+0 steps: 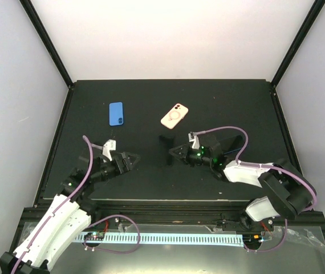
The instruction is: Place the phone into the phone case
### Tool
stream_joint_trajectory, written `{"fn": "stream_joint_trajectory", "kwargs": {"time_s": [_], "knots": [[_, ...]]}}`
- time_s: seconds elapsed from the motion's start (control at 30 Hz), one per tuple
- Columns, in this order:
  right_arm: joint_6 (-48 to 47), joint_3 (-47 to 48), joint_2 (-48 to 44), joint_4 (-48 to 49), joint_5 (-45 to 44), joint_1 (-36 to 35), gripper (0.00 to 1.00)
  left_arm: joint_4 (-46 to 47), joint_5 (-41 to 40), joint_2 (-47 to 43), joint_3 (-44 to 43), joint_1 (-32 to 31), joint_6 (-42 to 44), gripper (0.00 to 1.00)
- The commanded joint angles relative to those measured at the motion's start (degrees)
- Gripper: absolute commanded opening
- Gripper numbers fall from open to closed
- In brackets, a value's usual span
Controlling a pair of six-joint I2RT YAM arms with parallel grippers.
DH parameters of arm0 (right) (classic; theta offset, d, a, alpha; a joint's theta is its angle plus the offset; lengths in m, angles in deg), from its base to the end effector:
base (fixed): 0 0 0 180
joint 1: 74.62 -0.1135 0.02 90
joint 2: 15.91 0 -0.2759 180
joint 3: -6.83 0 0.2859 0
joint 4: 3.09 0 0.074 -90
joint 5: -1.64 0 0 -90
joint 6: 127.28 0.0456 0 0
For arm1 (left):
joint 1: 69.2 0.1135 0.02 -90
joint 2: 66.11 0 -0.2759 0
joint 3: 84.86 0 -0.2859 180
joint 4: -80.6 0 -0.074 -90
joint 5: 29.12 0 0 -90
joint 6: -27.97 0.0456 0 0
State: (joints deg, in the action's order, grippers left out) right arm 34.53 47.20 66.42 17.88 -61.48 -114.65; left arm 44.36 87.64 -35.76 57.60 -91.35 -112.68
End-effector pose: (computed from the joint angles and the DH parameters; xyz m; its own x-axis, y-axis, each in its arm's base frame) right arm 0.2186 0.2106 0.1547 -0.9377 0.3190 -0.1376 -0.0194 0.3473 0.9375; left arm 0.1459 -0.0815 0.2330 -0.8274 -0.4087 -0.3852 0.0968 0.5718 -0.8146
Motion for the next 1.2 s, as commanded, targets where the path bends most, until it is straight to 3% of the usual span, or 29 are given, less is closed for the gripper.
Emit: {"fn": "stream_joint_trajectory", "kwargs": {"time_s": [0.0,0.27,0.67,0.93,1.17], "knots": [[-8.0,0.9,-0.1,-5.4,-1.2,4.7,0.1,-7.4,-9.1,0.1,-2.9,0.3,2.6,0.99],[-12.4,3.3,6.3,-9.2,-0.5,11.2,0.1,-8.9,-12.2,1.2,-2.8,0.9,1.8,0.99],[-14.5,7.8,14.3,-10.7,0.0,14.2,0.16,-11.7,-15.0,1.6,-2.3,1.4,0.2,0.99],[-16.5,9.2,13.1,-17.3,-2.0,14.4,0.31,-14.4,-19.8,4.0,-2.8,2.1,-2.6,0.99],[-19.3,10.4,9.9,-23.9,-2.2,14.4,0.55,-18.7,-28.2,7.7,-6.0,4.7,-3.5,0.99]]}}
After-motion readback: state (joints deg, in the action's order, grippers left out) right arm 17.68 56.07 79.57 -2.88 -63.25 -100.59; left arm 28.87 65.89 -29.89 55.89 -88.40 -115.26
